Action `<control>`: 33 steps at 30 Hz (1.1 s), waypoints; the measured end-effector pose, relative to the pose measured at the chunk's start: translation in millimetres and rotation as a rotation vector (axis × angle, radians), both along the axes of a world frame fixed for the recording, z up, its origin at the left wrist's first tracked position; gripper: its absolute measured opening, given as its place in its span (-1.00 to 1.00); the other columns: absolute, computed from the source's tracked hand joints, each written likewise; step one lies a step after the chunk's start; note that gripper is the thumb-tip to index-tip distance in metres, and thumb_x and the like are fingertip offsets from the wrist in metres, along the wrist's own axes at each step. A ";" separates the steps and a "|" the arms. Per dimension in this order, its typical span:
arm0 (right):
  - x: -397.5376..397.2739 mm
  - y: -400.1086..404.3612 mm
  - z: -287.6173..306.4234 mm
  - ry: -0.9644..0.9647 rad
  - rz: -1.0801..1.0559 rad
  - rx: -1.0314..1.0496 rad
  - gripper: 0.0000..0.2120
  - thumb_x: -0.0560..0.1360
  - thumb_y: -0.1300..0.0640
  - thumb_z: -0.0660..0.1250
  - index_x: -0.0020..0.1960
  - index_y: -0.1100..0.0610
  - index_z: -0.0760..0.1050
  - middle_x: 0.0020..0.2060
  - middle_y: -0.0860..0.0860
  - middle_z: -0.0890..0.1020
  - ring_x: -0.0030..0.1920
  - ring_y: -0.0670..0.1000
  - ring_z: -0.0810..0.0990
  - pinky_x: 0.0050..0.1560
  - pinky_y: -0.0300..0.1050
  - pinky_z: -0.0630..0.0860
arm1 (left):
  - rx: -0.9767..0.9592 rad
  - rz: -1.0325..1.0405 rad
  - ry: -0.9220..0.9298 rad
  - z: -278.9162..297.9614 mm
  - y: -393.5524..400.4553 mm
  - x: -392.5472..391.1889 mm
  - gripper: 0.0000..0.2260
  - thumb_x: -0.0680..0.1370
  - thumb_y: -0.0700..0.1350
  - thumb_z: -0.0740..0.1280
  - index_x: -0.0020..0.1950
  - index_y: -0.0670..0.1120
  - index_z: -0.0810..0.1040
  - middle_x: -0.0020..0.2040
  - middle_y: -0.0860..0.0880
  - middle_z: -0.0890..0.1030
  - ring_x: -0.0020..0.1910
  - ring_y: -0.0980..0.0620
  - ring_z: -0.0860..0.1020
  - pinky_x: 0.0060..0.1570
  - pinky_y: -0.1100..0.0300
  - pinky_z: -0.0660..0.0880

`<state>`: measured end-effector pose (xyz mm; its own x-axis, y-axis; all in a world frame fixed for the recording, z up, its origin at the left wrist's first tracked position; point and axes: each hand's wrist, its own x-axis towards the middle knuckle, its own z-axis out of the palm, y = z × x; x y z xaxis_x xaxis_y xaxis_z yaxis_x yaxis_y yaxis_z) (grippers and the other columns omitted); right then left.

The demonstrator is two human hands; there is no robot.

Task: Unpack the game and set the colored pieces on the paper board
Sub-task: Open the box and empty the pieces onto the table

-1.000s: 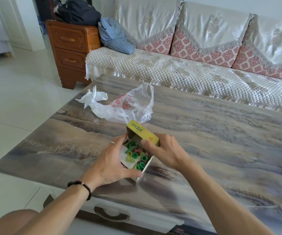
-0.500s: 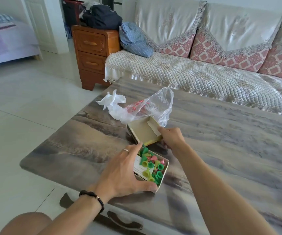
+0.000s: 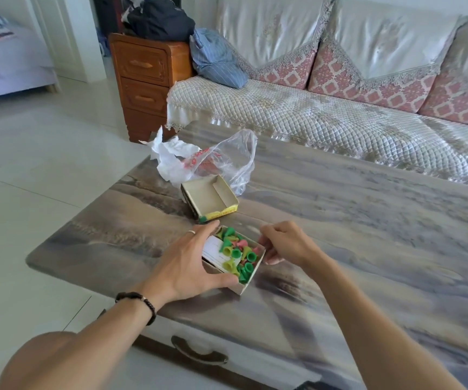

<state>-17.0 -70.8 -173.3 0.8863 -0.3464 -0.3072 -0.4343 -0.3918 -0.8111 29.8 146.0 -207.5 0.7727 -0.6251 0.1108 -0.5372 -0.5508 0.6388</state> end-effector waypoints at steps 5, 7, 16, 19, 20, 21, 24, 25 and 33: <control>-3.0 14.3 -0.8 -0.002 0.143 -0.147 -0.71 0.56 0.13 0.19 -0.21 0.28 0.55 -0.35 0.14 0.66 -0.33 0.10 0.68 -0.24 -0.02 0.63 | -0.055 0.043 0.036 -5.2 26.3 2.3 -0.09 0.22 0.40 0.36 0.51 0.14 0.18 0.34 0.12 0.45 0.29 0.11 0.40 0.27 0.13 0.37; -3.5 18.9 0.4 -0.085 0.241 -0.470 -0.77 0.53 0.12 0.18 -0.08 0.22 0.57 -0.21 0.09 0.67 -0.17 0.08 0.64 -0.14 0.02 0.55 | -0.070 0.049 0.067 -9.5 32.3 4.0 -0.18 0.28 0.33 0.36 0.49 0.17 0.20 0.28 0.12 0.49 0.25 0.13 0.42 0.24 0.17 0.37; 14.0 50.6 -23.0 -0.510 0.654 -1.028 -0.69 0.57 -0.10 0.07 0.12 0.04 0.47 0.06 -0.03 0.52 0.05 0.08 0.48 0.02 0.04 0.47 | -0.038 0.066 -0.048 -23.4 27.0 10.6 -0.24 0.33 0.31 0.22 0.50 0.10 0.23 0.08 0.04 0.56 0.10 0.06 0.46 0.19 0.10 0.35; 21.8 50.4 -30.2 -0.594 0.609 -1.046 -0.71 0.59 -0.05 0.06 -0.05 0.10 0.46 -0.11 0.00 0.50 -0.09 0.08 0.48 -0.17 0.03 0.50 | -0.024 0.066 -0.078 -24.2 25.7 10.8 -0.25 0.33 0.31 0.20 0.49 0.10 0.24 0.05 0.05 0.57 0.08 0.05 0.46 0.17 0.08 0.37; 22.2 51.8 -30.9 -0.616 0.590 -1.064 -0.71 0.60 -0.05 0.06 -0.07 0.11 0.45 -0.14 0.00 0.49 -0.14 0.08 0.50 -0.27 0.01 0.48 | -0.024 0.065 -0.086 -23.9 25.5 10.5 -0.25 0.33 0.31 0.20 0.49 0.10 0.25 0.04 0.05 0.57 0.08 0.05 0.47 0.16 0.08 0.37; 22.3 53.8 -31.3 -0.629 0.573 -1.086 -0.70 0.60 -0.05 0.05 -0.08 0.11 0.45 -0.16 0.00 0.49 -0.18 0.08 0.51 -0.38 -0.02 0.44 | -0.027 0.065 -0.091 -23.6 25.4 10.3 -0.26 0.32 0.31 0.19 0.48 0.10 0.25 0.04 0.05 0.57 0.07 0.06 0.47 0.16 0.09 0.37; 24.5 58.7 -31.2 -0.616 0.532 -1.104 -0.61 0.59 -0.10 -0.02 -0.11 0.11 0.45 -0.20 0.01 0.52 -0.30 0.14 0.54 -0.49 -0.07 0.32 | -0.032 0.064 -0.101 -20.2 25.6 8.4 -0.26 0.32 0.31 0.19 0.48 0.10 0.27 0.04 0.08 0.57 0.06 0.09 0.46 0.13 0.16 0.33; 26.0 58.8 -31.3 -0.605 0.515 -1.086 -0.59 0.59 -0.11 -0.05 -0.12 0.12 0.45 -0.21 0.02 0.53 -0.32 0.18 0.54 -0.47 -0.05 0.33 | -0.033 0.065 -0.100 -19.1 25.7 7.6 -0.27 0.32 0.31 0.18 0.47 0.11 0.27 0.03 0.09 0.56 0.06 0.10 0.45 0.12 0.18 0.32; 33.6 61.0 -32.0 -0.551 0.291 -0.855 -0.60 0.57 -0.08 0.10 -0.34 0.13 0.34 -0.39 0.04 0.55 -0.38 0.19 0.48 -0.35 0.05 0.48 | -0.039 0.057 -0.092 -16.3 24.6 4.2 -0.31 0.34 0.27 0.20 0.46 0.13 0.29 0.19 0.11 0.52 0.14 0.10 0.44 0.15 0.20 0.34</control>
